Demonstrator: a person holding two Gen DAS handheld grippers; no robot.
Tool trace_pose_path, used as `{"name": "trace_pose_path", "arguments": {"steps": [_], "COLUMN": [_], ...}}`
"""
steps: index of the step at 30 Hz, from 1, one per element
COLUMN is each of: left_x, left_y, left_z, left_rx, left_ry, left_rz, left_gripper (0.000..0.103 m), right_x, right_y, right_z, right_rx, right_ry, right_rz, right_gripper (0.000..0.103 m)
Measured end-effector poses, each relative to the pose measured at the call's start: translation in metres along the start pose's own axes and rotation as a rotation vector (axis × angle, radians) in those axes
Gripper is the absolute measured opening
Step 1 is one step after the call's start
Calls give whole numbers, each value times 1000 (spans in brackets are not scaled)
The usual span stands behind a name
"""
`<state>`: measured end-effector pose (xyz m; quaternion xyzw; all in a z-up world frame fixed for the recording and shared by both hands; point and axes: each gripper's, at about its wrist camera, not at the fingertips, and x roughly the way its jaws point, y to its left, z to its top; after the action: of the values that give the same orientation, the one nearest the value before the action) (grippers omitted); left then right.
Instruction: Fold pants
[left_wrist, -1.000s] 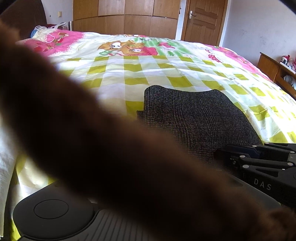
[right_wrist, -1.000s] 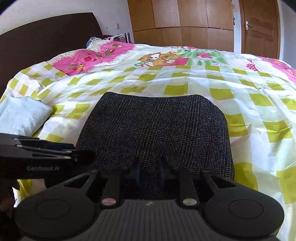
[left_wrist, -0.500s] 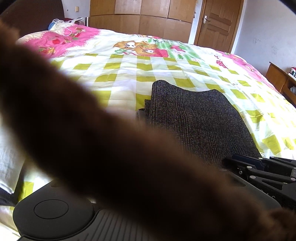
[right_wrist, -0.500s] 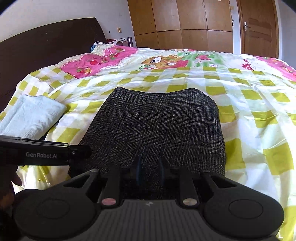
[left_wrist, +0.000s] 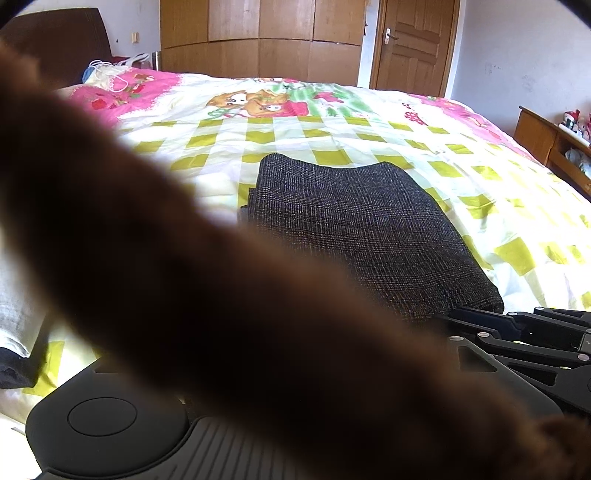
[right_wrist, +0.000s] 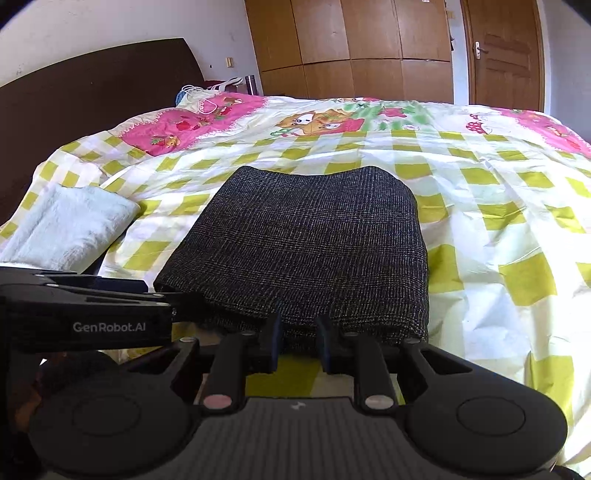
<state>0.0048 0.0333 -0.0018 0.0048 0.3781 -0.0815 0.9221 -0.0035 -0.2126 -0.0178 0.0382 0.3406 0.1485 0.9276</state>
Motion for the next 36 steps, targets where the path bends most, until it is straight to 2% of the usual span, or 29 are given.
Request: {"name": "trace_pose_path", "arguments": {"steps": [7,16,22,25,31,36], "left_x": [3,17,35,44,41,25], "left_y": [1,4,5,6,3,4], "left_z": [-1,4,16,23,22,12], "left_rx": [-5,-26,-36,-28,-11,-43], "left_ry": [11,42,40,29,49,56], "left_rz": [6,4,8,13,13,0], "left_gripper": [73,74,74,80,81,81], "right_x": [5,19,40,49,36,20], "right_y": [4,0,-9,-15,-14,-8], "right_z": [-1,9,29,35,25,18], "right_rx": [-25,9,66,93,77,61], "right_ry": [2,-6,-20,-17,-31,-30], "right_rz": [-12,5,-7,-18,-5,2], "right_gripper": [37,37,36,36,36,37]}}
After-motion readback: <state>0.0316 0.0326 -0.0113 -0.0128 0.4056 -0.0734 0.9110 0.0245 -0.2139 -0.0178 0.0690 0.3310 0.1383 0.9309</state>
